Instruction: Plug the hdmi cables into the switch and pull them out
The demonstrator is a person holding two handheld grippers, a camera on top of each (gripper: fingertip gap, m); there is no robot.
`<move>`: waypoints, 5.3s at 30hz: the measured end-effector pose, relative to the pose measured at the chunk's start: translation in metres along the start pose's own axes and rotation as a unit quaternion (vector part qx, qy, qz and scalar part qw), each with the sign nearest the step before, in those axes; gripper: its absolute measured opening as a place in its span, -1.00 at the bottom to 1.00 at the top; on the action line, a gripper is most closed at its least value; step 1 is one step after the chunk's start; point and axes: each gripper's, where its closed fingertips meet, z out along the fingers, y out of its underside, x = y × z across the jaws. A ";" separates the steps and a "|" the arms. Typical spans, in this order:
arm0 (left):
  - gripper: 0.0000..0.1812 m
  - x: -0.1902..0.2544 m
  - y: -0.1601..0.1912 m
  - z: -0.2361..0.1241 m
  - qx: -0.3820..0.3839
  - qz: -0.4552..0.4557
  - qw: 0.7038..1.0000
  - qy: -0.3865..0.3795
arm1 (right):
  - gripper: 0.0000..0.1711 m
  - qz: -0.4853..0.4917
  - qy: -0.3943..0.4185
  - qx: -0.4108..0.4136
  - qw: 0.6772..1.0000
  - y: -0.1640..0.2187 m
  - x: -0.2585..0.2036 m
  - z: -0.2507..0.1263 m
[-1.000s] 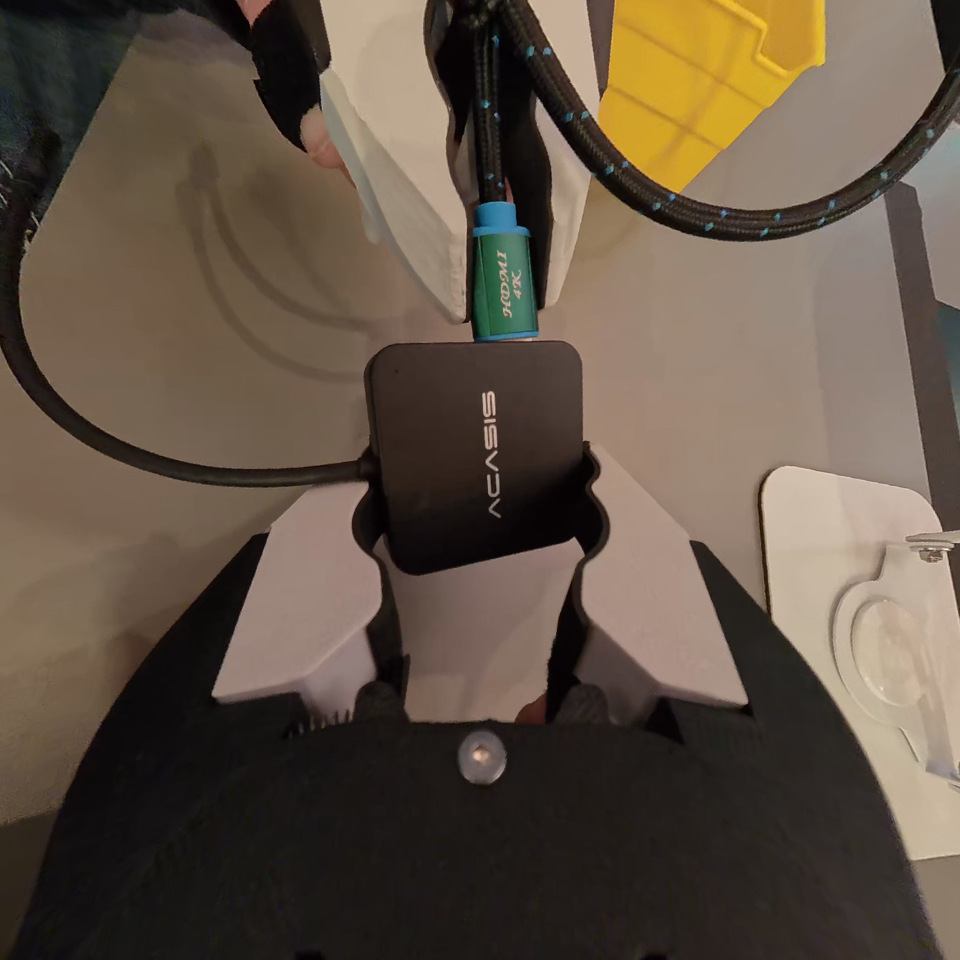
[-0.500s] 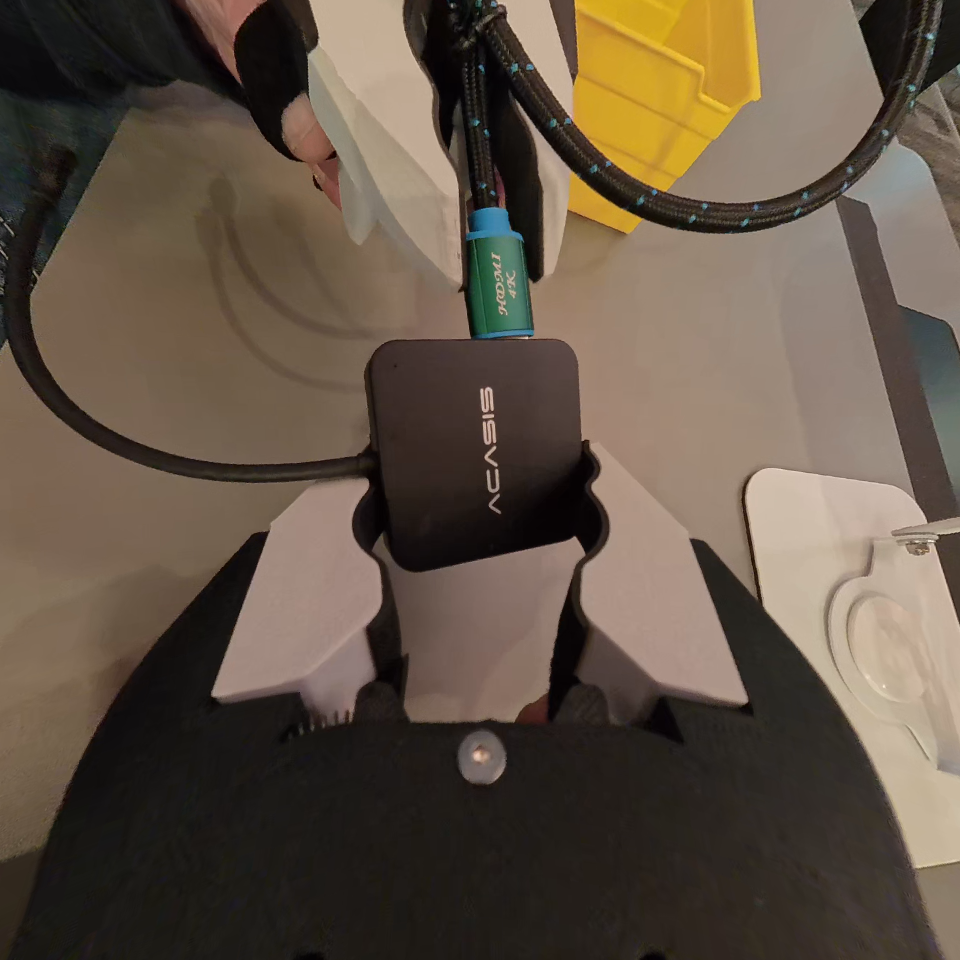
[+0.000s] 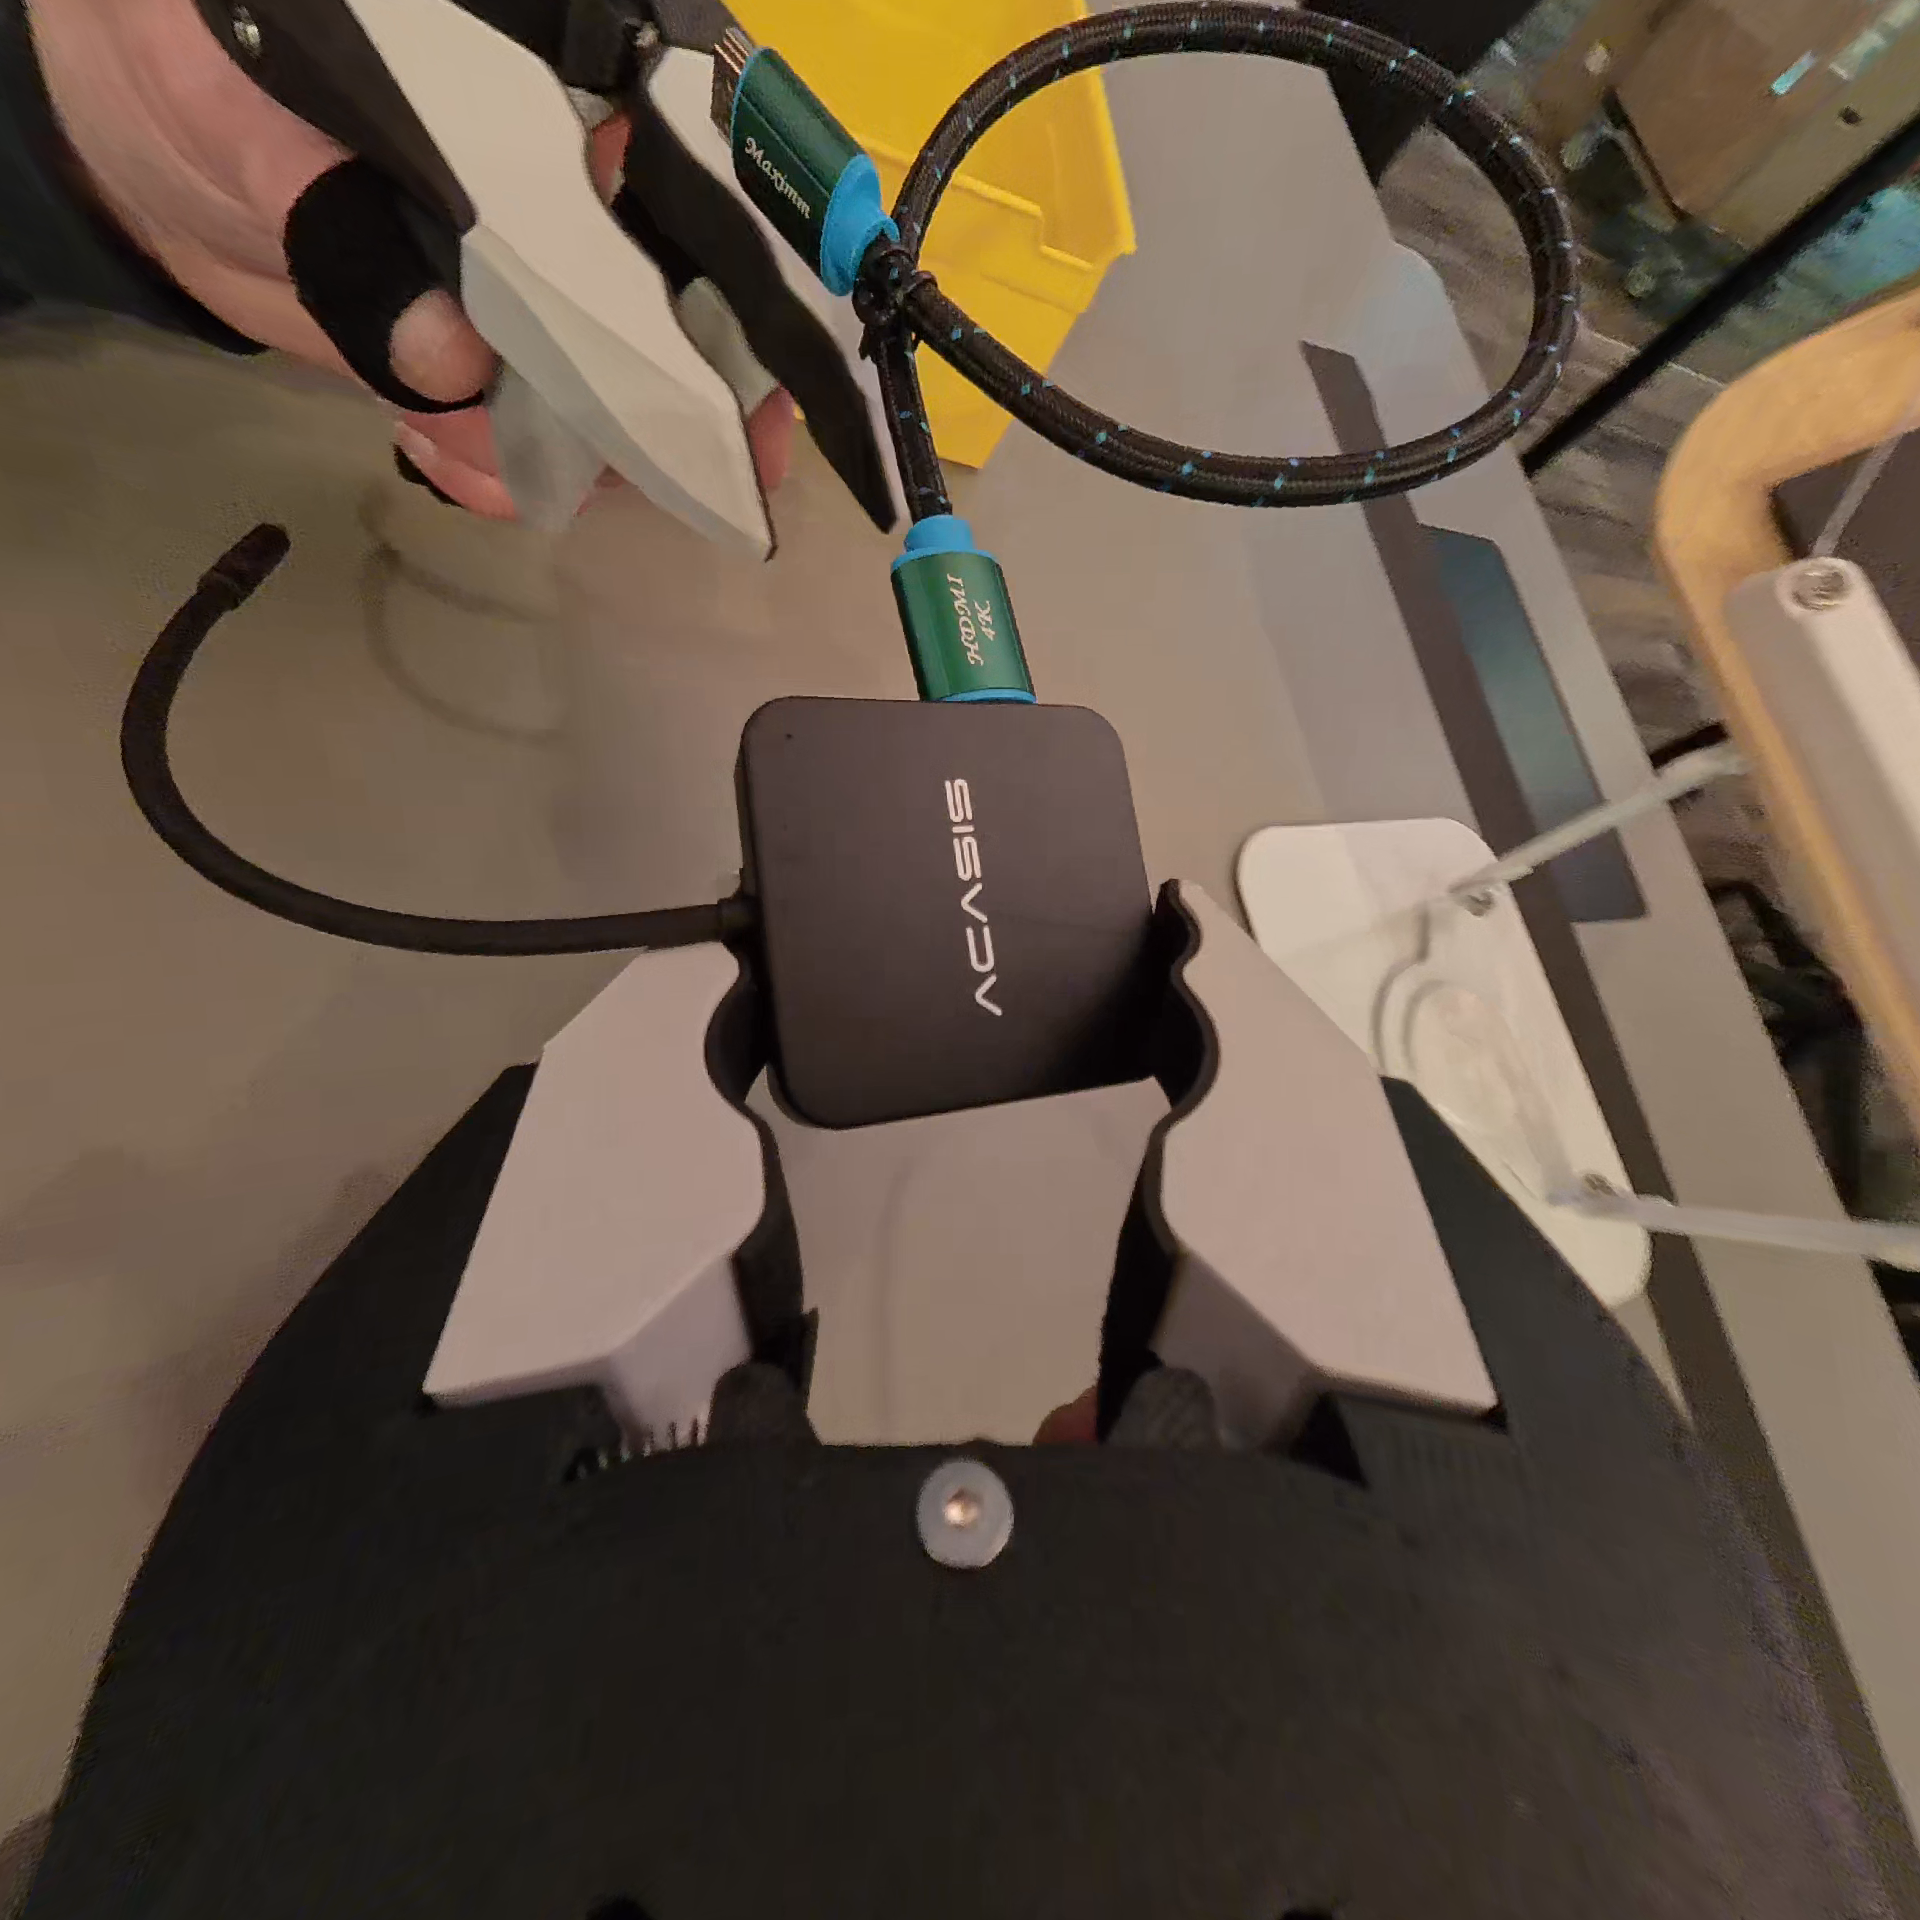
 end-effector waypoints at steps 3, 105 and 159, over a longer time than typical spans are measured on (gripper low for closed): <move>-0.67 0.001 -0.002 0.000 0.009 -0.003 1.000 0.005 | -0.15 0.001 0.046 -0.017 0.999 -0.009 0.013 -0.021; -0.78 -0.160 0.107 -0.333 -0.377 -0.067 0.864 -0.325 | -0.46 0.372 0.231 -0.202 0.876 0.291 -0.002 -0.253; -0.86 -0.036 -0.113 -0.327 0.003 0.049 0.925 -0.377 | 0.49 0.406 0.034 0.243 0.880 -0.072 -0.014 0.053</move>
